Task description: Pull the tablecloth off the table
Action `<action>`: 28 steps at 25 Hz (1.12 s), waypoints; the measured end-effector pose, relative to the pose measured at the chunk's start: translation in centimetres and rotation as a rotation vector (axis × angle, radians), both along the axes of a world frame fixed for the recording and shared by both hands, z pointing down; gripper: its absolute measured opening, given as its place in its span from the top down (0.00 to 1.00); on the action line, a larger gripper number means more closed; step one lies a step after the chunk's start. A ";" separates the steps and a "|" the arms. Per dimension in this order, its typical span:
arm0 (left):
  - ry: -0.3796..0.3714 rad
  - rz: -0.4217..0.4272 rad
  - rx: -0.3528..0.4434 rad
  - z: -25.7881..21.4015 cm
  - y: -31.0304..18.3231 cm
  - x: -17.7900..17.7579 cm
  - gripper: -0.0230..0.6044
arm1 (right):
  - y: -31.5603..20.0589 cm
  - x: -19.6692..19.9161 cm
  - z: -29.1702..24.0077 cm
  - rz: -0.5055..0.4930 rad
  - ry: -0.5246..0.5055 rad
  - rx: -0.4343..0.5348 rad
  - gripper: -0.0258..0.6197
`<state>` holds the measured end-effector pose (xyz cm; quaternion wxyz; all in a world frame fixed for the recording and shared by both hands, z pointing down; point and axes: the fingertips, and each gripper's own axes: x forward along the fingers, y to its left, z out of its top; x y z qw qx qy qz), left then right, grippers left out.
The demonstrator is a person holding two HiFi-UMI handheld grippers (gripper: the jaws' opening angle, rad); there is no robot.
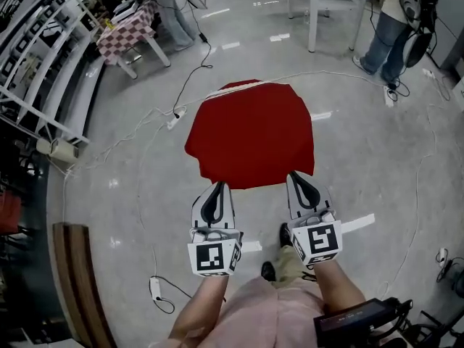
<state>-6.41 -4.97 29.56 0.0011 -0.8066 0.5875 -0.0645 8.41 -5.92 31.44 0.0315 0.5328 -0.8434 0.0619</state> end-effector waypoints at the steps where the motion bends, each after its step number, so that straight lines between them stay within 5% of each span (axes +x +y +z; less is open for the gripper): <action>1: -0.003 -0.004 0.000 -0.3 -0.3 -0.2 0.91 | -0.4 -0.1 -0.2 -0.002 -0.003 -0.001 0.93; 10: -0.024 -0.025 0.039 -2.7 -0.7 -1.7 0.91 | -1.6 -2.1 -3.1 -0.038 -0.016 0.054 0.93; 18: -0.032 -0.051 0.066 -4.0 -4.5 1.3 0.91 | -6.4 0.6 -4.6 -0.062 -0.033 0.090 0.93; 28: -0.017 -0.069 0.085 -4.5 -8.0 -1.4 0.91 | -10.2 -1.5 -5.2 -0.070 -0.012 0.104 0.93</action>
